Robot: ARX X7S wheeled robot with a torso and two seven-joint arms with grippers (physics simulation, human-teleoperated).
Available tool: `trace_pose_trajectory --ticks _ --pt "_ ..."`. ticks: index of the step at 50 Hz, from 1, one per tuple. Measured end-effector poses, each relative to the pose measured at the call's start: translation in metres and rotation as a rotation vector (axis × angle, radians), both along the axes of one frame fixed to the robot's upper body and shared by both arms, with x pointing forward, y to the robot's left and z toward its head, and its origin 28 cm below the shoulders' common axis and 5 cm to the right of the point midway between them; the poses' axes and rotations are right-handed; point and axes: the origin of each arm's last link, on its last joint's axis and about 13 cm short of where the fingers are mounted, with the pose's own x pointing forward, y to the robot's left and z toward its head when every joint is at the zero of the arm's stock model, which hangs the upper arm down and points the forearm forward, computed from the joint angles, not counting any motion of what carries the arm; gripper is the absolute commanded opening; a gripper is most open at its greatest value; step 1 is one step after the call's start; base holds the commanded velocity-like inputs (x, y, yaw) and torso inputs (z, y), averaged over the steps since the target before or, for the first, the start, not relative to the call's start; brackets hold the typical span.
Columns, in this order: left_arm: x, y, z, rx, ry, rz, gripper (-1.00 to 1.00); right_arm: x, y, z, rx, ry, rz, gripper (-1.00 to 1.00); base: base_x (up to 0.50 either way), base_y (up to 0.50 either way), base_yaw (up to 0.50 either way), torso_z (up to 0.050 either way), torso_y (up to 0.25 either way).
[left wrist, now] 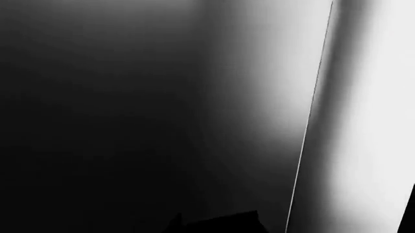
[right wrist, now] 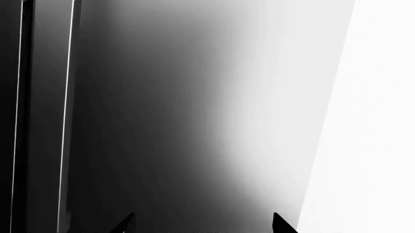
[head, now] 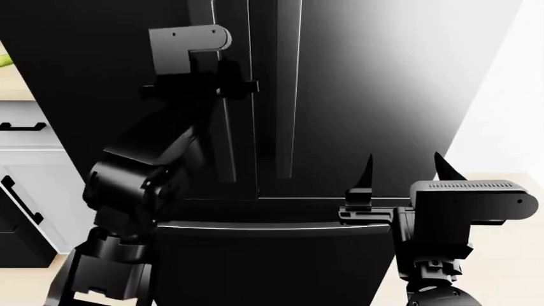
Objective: Open the fridge doors
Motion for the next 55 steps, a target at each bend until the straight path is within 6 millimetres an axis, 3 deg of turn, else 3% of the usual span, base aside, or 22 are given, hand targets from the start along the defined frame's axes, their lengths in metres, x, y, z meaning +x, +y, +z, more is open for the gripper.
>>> trace_pose_trajectory --ticks 12,34,45,55 --pt "-0.03 0.015 -0.003 -0.061 -0.012 -0.042 -1.0 -0.001 0.0 -0.002 0.003 0.001 0.001 1.0 0.0 0.0 0.0 0.0 0.002" --pt "-0.109 0.063 -0.008 -0.213 -0.061 -0.11 -1.0 -0.004 0.002 -0.003 0.003 -0.001 0.012 1.0 0.0 0.0 0.0 0.001 0.004" --pt "-0.138 0.085 0.015 -0.245 -0.052 -0.103 -1.0 -0.004 0.003 -0.002 -0.002 -0.003 0.02 1.0 0.0 0.0 0.0 0.002 0.006" --pt "-0.161 0.101 0.034 -0.134 -0.052 -0.038 -1.0 -0.005 0.004 0.0 -0.004 -0.007 0.025 1.0 0.0 0.0 0.0 0.003 0.007"
